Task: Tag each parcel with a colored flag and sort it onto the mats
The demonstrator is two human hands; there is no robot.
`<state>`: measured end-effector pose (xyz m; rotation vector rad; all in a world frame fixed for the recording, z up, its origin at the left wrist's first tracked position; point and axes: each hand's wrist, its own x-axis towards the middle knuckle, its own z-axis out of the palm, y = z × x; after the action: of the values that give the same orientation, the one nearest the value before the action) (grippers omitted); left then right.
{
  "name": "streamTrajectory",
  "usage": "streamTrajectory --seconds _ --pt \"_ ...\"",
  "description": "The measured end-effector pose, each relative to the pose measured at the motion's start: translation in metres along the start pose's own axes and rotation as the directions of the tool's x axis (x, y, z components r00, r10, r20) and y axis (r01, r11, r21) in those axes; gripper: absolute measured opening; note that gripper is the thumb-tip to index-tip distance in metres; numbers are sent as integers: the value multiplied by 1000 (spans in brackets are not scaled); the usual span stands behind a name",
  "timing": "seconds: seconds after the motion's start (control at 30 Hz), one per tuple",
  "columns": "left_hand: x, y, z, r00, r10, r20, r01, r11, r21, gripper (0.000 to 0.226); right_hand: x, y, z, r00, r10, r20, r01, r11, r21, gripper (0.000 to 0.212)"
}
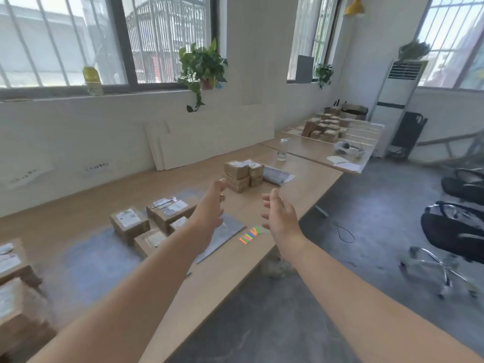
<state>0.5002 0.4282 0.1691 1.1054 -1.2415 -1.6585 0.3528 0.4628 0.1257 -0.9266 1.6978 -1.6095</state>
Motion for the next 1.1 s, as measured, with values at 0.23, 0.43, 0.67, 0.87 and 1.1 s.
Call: streamTrajectory --seconds 0.23,0.43,0.67,0.87,1.1 --pt "60 -10 40 999 -18 -29 20 997 74 47 56 15 -31 998 65 4 -65 998 16 39" --pt "136 -22 56 997 -79 -17 80 992 99 50 118 39 -28 987 161 -13 -160 986 37 44" --pt "237 -25 67 991 -130 44 125 987 96 53 201 52 -20 975 209 -73 -210 978 -8 47" --pt "301 -18 81 984 -159 76 148 981 128 58 260 51 -17 967 243 -70 -241 970 32 54" --pt "369 -19 118 983 -171 64 159 974 160 54 338 62 -31 964 263 -23 -262 964 54 58"
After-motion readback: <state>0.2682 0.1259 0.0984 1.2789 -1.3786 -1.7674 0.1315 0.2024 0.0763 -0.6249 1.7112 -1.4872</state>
